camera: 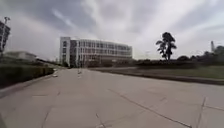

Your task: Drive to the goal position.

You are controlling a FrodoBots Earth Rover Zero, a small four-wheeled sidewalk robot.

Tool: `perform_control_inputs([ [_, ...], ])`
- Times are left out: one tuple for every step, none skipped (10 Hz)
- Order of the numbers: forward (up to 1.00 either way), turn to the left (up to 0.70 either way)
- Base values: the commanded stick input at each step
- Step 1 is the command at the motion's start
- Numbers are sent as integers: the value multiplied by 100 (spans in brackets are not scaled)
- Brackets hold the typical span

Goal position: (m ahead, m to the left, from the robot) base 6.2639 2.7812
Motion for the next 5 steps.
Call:
perform_control_inputs([
  [70, 0],
  [70, 0],
  [70, 0],
  [70, 0],
  [70, 0],
])
